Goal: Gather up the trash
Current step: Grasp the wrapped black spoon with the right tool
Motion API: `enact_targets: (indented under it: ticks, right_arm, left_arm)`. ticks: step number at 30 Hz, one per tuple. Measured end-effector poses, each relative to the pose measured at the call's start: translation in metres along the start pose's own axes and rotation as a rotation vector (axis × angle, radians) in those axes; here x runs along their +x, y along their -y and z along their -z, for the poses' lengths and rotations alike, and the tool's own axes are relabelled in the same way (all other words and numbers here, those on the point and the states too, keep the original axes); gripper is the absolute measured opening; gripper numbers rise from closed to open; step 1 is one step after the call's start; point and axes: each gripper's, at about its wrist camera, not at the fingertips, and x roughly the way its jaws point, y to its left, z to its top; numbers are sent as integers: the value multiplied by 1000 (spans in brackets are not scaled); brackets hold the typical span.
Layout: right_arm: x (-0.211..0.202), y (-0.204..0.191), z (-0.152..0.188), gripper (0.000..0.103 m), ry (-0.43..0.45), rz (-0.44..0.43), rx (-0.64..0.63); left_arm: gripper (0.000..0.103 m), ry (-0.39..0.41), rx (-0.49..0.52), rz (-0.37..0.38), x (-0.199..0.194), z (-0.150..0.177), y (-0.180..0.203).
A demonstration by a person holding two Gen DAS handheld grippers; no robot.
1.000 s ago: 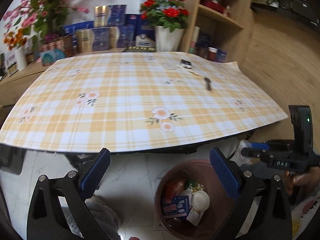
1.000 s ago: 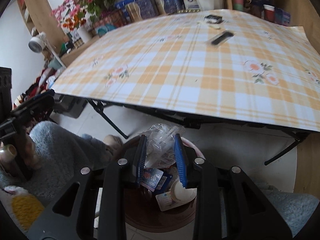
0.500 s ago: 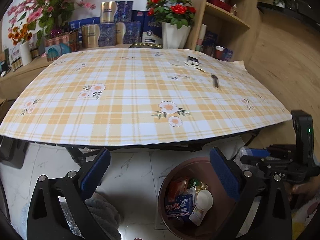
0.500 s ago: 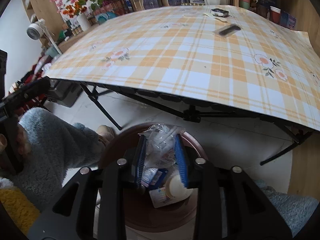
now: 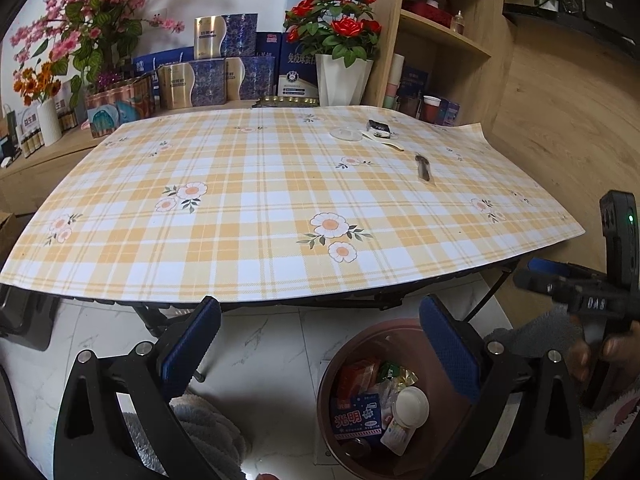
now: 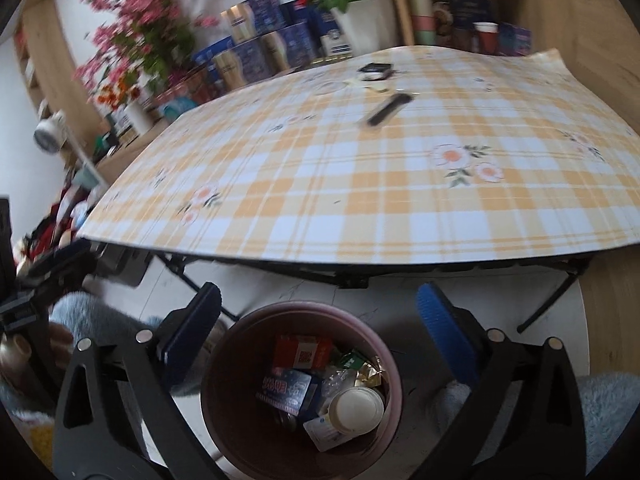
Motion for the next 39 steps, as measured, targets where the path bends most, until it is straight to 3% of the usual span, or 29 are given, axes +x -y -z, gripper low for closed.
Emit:
enact_targets:
  ticks: [4,7,9,13,19,24,31,33,35,37,39]
  right_arm:
    - [-2,15,-13,97,-13,74,57]
    - [-4,21,-26,97,6,121,44]
    - [-8,25,-40,97,40,104,20]
    - [-2,30,-69,97,72,145,-24]
    - [57,41,-123,97,-69,209,-55]
    - [103,38,-160,97,-73,249,-105]
    - [158,44,-192,96,-187,235,-51]
    - [165,43,-194,90,-200,261,-75]
    - [172,42,-194,74,-223,282,-96]
    - [174,45,-194,74,-222,276,-86]
    - [174,45,-194,66,-215,270,-93]
  left_arm:
    - [97,29,9,2,-1,-10,2]
    - [97,38,35,-4,2,-20,5]
    - [97,46,48,-10,4,-27,6]
    - [97,64,20,1,11,-44,2]
    - [97,76,-102,62,24,-64,-16]
    - [97,32,-107,-5,42,-75,-21]
    - [97,18,-158,-52,53,-72,-42]
    - [97,12,-182,-60,55,-69,-48]
    - [97,-1,-182,-69,59,-66,-50]
    - [97,-16,-173,-55,63,-64,-50]
    - [97,-18,-169,-44,64,-63,-49]
